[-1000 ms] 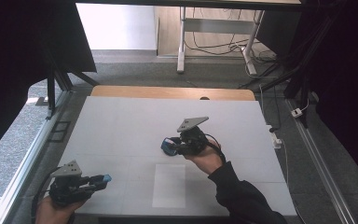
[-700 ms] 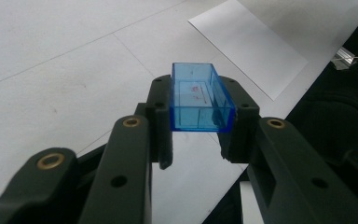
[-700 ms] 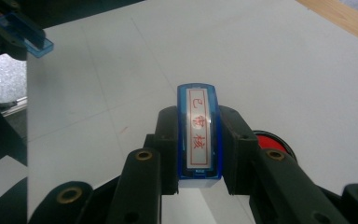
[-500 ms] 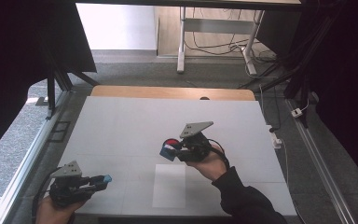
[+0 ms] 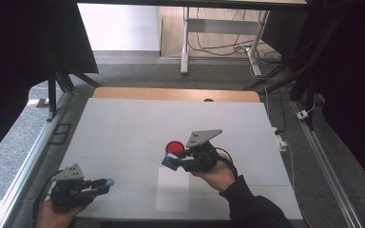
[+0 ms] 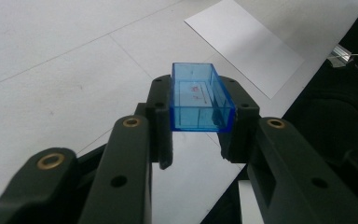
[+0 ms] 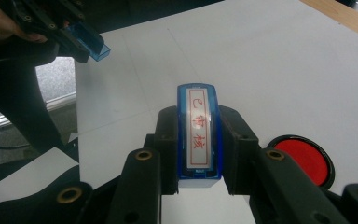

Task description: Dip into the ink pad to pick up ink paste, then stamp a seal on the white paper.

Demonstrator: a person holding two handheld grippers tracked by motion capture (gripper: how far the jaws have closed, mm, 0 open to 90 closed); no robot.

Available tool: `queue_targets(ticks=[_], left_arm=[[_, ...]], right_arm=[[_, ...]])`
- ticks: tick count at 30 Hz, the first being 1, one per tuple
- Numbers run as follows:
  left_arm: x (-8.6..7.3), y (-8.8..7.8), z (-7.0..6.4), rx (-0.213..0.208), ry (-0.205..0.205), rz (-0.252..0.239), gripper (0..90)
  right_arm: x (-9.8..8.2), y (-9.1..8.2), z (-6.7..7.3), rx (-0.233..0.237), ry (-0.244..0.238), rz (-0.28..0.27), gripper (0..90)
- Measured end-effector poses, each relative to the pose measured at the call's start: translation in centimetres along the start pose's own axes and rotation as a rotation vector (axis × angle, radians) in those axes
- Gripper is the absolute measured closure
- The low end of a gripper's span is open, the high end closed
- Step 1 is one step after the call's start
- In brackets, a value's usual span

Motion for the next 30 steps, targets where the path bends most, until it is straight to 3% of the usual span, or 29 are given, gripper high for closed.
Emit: queue_targets(ticks=[14, 30], left_arm=[[0.0, 0.1, -0.1, 0.000, 0.008, 0.007, 68.2], [0.0, 0.0, -0.1, -0.003, 0.010, 0.005, 68.2]], right_arm=[[-0.7, -0.4, 0.8, 0.010, -0.011, 0.017, 71.5], [-2.8, 1.3, 1.0, 0.016, -0.020, 0.108, 71.4]])
Point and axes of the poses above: each handheld gripper's, and its own axes: y roughly forward along the jaws, x roughly out of its top, z roughly to its left, the point moved 6 cm from there along y, roughly forward along the jaws, and after that the axes turned 15 degrees about -y, right-handed, at the moved point
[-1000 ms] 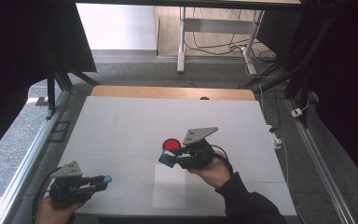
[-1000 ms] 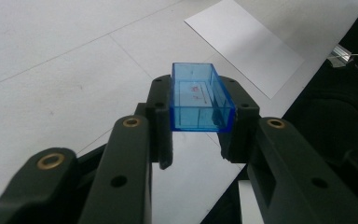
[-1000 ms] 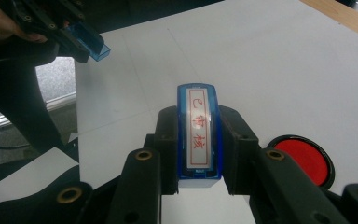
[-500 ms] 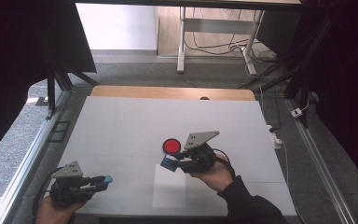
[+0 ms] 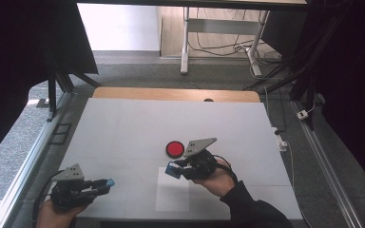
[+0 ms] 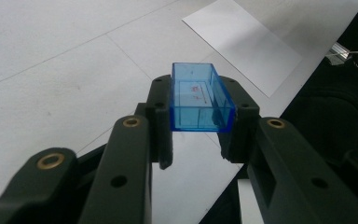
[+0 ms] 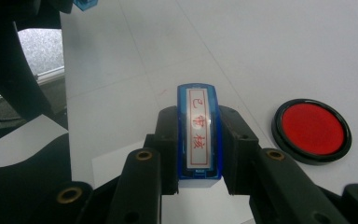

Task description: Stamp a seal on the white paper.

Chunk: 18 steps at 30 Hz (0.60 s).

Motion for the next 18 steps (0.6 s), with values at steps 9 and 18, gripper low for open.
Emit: queue_targets(ticks=[9, 18], left_arm=[[0.0, 0.0, 0.0, 0.000, 0.000, 0.000, 68.3], [0.0, 0.0, 0.0, 0.000, 0.000, 0.001, 68.3]], right_arm=[[-1.2, 1.3, 0.2, 0.002, -0.020, 0.070, 71.5], [-2.2, 2.5, 0.6, 0.015, -0.039, 0.116, 71.5]])
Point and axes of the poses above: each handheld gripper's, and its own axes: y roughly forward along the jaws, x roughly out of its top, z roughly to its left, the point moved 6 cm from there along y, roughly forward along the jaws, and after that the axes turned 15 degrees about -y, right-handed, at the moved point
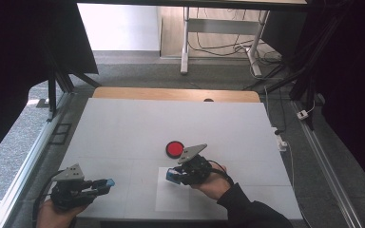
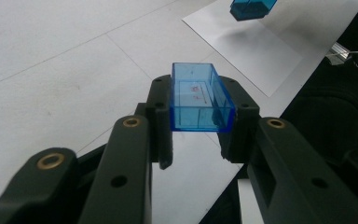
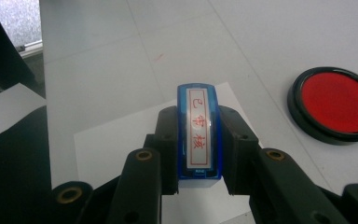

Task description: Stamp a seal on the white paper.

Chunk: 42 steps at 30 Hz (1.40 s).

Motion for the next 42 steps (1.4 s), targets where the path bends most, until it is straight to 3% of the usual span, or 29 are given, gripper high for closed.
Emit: queue_targets(ticks=[16, 25, 32, 42], left_arm=[[0.0, 0.0, 0.0, 0.000, -0.001, 0.000, 68.2], [0.0, 0.0, 0.0, 0.001, -0.002, 0.001, 68.3], [0.0, 0.1, 0.0, 0.002, -0.003, 0.004, 68.3], [0.0, 0.1, 0.0, 0.003, -0.003, 0.006, 68.3]], right_arm=[[-1.0, 1.5, 0.2, 0.007, -0.013, 0.063, 71.6], [-1.4, 1.8, 0.2, 0.006, 0.007, 0.060, 71.8], [-1.0, 1.9, 1.0, -0.046, -0.060, 0.094, 71.9], [-1.6, 1.8, 0.2, 0.005, 0.010, 0.048, 72.0]])
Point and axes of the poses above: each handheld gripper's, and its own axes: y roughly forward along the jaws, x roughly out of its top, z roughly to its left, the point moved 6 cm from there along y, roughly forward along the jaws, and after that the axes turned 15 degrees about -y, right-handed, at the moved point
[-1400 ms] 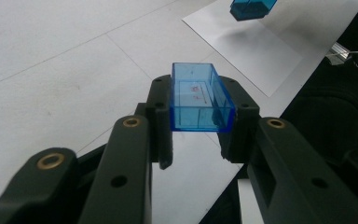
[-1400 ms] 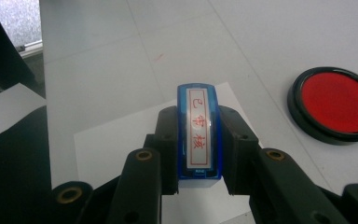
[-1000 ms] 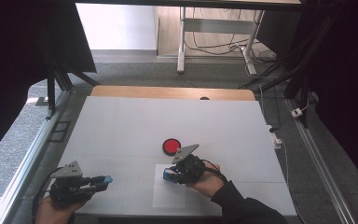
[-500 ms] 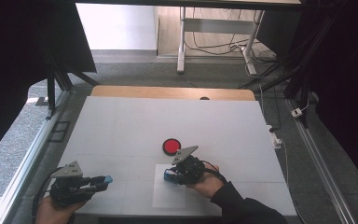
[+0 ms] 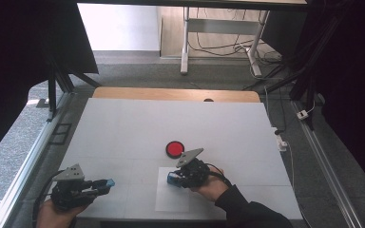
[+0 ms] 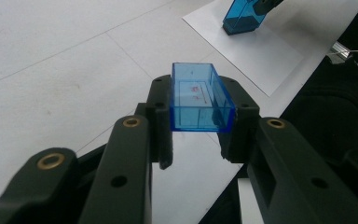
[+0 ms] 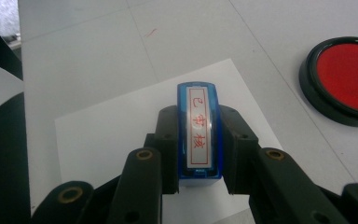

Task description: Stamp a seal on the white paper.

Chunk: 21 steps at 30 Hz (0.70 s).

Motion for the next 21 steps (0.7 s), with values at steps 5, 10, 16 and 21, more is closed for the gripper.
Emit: queue_targets(ticks=[5, 10, 16, 21], left_arm=[[0.0, 0.0, 0.0, 0.000, -0.001, 0.001, 68.3], [0.0, 0.0, 0.0, 0.000, 0.000, 0.002, 68.2], [0.0, 0.0, 0.0, 0.001, 0.002, 0.003, 68.3], [0.0, 0.1, 0.0, 0.003, 0.003, 0.004, 68.3]], right_arm=[[-0.3, 0.0, -0.5, 0.033, 0.055, -0.026, 72.0], [-0.1, 0.0, -0.1, 0.007, 0.019, -0.009, 72.0], [0.4, 0.1, 0.8, -0.061, -0.057, 0.032, 71.9], [0.3, 0.1, 0.7, -0.056, -0.046, 0.033, 71.9]])
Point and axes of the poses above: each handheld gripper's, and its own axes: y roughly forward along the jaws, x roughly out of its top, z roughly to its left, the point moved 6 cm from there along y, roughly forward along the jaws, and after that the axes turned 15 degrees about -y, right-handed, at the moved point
